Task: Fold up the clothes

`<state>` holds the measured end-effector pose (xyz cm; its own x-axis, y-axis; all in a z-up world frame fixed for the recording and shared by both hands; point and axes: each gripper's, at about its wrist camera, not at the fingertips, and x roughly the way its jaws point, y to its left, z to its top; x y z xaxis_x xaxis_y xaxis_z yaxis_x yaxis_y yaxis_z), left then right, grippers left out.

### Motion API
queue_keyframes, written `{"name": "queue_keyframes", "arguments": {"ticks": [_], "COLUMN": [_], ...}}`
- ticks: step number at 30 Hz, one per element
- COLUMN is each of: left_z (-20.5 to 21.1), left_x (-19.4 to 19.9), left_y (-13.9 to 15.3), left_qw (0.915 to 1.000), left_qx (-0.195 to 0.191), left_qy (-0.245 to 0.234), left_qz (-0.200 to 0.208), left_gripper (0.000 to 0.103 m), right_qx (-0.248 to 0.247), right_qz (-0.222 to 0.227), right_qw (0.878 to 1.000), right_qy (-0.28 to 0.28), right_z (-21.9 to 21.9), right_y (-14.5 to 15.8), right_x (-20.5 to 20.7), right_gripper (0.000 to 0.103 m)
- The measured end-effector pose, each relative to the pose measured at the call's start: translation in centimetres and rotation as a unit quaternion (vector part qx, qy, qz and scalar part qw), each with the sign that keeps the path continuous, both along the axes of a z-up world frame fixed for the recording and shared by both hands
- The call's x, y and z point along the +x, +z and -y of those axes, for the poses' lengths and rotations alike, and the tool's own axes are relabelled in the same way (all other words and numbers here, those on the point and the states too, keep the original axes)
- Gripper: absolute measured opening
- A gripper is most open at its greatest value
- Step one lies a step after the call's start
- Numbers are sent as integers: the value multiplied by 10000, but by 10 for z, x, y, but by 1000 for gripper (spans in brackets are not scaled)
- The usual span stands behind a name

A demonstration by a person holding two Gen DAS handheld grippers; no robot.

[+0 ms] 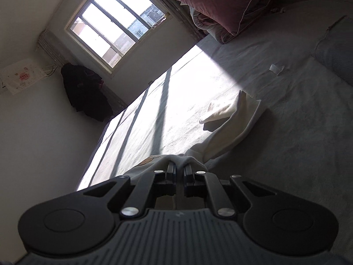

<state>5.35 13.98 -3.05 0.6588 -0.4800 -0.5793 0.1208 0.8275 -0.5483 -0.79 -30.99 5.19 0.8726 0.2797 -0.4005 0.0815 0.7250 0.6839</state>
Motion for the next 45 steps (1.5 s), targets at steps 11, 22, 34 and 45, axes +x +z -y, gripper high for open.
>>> {"name": "queue_keyframes", "arguments": {"ticks": [11, 22, 34, 45], "left_z": [3, 18, 20, 13], "left_x": [13, 32, 41, 44], "left_y": [-11, -13, 27, 29], "left_qw": [9972, 9898, 9572, 9575], "left_qx": [253, 501, 1488, 1698], "left_qy": [677, 1331, 2111, 1997], "left_qz": [-175, 44, 1303, 1203], "left_gripper": [48, 8, 5, 15], "right_qx": [-310, -679, -481, -633], "right_qz": [-591, -1354, -1351, -1296], "right_qw": [9951, 9869, 9891, 9894], "right_qy": [-736, -563, -335, -192], "right_z": [47, 54, 57, 52], "right_y": [-33, -67, -67, -62], "right_x": [-6, -2, -14, -19], "right_gripper": [9, 12, 16, 32]}}
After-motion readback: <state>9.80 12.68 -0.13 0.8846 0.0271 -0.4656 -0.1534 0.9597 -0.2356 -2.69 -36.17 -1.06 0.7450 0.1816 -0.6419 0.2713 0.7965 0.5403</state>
